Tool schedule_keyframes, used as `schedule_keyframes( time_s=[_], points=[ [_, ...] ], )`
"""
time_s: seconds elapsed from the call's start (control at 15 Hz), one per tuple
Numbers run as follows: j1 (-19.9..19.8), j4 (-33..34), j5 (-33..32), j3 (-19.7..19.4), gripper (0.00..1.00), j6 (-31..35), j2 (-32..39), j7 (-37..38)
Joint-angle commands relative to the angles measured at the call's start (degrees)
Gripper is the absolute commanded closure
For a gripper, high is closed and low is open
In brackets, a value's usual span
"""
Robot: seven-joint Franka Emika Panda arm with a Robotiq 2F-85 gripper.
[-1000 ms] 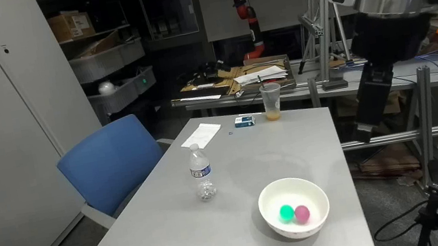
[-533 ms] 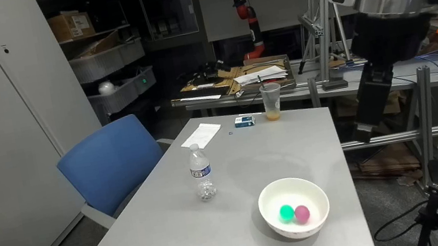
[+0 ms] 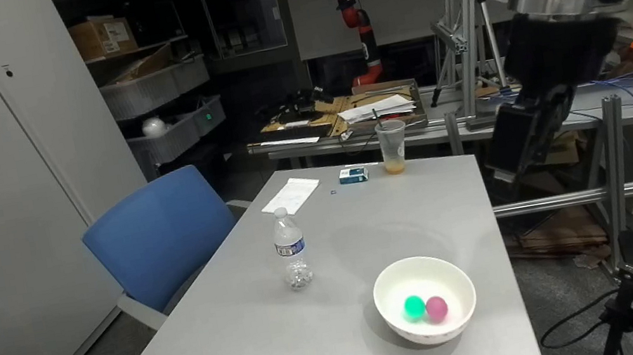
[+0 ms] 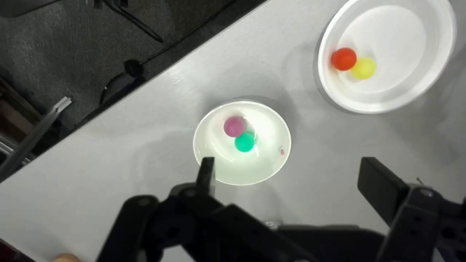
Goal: Take the yellow and orange bowls on the plate and put them in the bowl
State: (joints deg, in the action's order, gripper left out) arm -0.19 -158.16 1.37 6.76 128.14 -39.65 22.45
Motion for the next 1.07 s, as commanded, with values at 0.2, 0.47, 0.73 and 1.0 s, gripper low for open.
schedule_keyframes(
  time_s=[0.2,0.47,0.73,1.0],
  points=[
    [-4.58,0.21,2.86,2.86,0.0,11.39,0.08,12.72],
    [-9.16,0.35,0.07,5.82,0.0,22.62,0.23,18.5],
    [-16.79,0.36,-3.68,11.58,0.0,34.05,0.58,24.29],
    [-15.63,0.35,-2.52,10.52,0.0,32.6,0.65,22.29]
  ],
)
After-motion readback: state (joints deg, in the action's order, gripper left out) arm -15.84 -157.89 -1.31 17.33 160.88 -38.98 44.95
